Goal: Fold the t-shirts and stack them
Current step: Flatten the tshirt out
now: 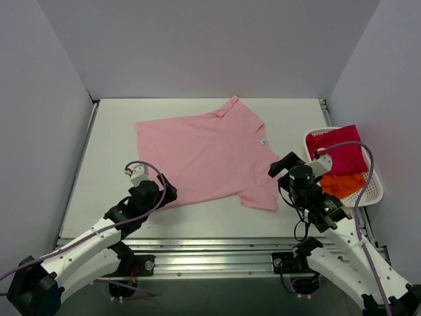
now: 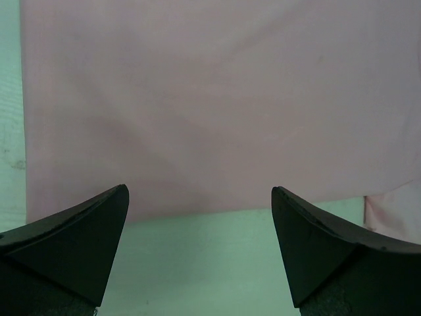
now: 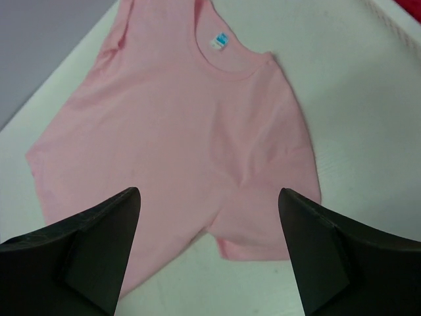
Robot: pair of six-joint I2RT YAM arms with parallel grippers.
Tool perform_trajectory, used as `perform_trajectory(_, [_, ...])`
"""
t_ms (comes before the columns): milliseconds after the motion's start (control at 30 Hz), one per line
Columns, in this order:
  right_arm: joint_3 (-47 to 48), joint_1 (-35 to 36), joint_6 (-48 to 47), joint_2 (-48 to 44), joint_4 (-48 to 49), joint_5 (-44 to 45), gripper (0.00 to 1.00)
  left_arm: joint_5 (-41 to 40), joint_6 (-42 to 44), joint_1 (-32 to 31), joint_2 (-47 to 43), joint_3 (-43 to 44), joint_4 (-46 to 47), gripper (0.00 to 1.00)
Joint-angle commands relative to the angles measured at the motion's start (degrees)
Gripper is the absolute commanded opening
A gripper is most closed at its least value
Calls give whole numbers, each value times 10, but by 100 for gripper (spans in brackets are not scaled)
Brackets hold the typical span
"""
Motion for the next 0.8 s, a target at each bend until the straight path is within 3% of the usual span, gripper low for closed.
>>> perform_trajectory(0, [-16, 6, 34, 33, -112, -59, 82, -35, -50, -26, 18, -8, -12, 100])
perform_trajectory(100, [-16, 6, 55, 53, -169, -52, 79, -54, -68, -48, 37, -13, -8, 100])
perform_trajectory(400, [-103, 7, 122, 14, -187, -80, 74, -94, -86, -62, 59, 4, -13, 100])
perform_trajectory(533, [-151, 8, 125, 13, -167, -121, 66, -112, -90, -62, 57, 7, -15, 100])
perform_trajectory(767, [-167, 8, 122, 64, -106, -108, 66, -126, -93, -63, 72, 8, -1, 100])
